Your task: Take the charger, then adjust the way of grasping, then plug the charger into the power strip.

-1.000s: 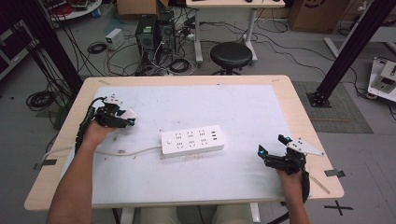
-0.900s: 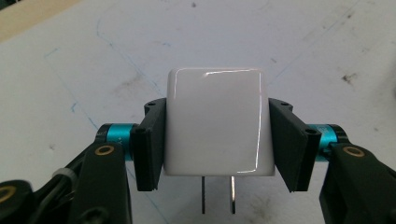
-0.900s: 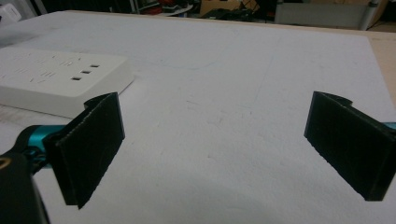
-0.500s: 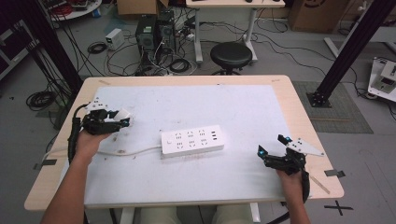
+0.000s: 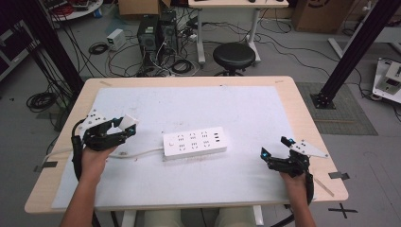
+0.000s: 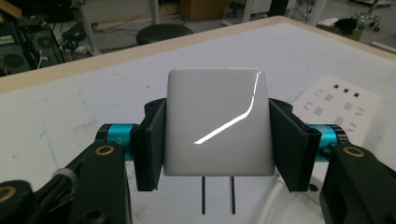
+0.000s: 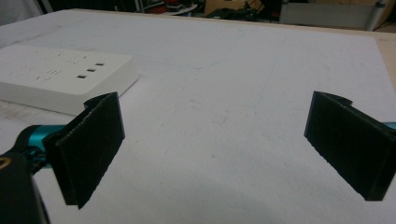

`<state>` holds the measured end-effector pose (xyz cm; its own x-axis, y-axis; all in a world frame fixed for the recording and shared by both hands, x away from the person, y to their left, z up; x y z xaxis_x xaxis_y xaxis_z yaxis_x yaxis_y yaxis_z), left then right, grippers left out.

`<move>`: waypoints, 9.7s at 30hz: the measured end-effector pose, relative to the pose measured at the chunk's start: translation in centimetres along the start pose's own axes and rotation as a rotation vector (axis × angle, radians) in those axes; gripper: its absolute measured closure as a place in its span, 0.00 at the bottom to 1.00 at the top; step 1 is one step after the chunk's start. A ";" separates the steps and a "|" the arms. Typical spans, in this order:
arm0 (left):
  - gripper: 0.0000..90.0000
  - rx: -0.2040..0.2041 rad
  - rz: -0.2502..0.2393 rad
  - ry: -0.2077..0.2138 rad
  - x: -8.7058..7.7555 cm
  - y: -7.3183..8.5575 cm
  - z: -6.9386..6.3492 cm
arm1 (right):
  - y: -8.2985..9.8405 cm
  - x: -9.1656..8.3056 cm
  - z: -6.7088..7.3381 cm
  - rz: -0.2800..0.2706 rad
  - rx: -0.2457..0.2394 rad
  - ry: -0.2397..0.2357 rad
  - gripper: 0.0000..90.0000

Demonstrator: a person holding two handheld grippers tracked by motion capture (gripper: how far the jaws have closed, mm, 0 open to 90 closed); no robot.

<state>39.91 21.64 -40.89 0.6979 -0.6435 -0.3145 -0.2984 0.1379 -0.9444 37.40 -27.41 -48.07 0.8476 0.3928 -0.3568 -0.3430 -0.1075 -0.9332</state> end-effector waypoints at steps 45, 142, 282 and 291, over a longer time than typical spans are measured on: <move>0.47 0.227 -0.019 0.189 2.3 -2.0 -11.6 | 0.0 0.0 0.3 -0.004 -0.025 -0.004 0.05; 0.47 0.743 0.108 0.540 10.5 -0.5 -24.7 | -5.4 -1.0 15.0 0.489 0.377 -0.687 0.22; 0.26 0.187 -0.049 0.117 -2.3 0.9 -7.5 | -10.6 1.8 7.9 0.547 -0.598 -0.397 0.71; 0.26 0.186 -0.060 0.115 -2.8 0.9 -7.2 | -12.0 3.9 10.0 0.577 -0.674 -0.415 0.70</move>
<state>32.95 18.13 -40.16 0.6284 -0.7352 -0.2542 -0.1257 0.2265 -0.9659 40.73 -15.46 -37.82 0.3681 0.3921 -0.8431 -0.2475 -0.8327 -0.4953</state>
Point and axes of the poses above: each handheld gripper's, and its own axes: x roughly forward along the jaws, y roughly out of its underside, z roughly to its left, the point moved 9 cm from there along x, roughly forward along the jaws, and after that the axes turned 5 degrees about y, right-handed, at the moved point
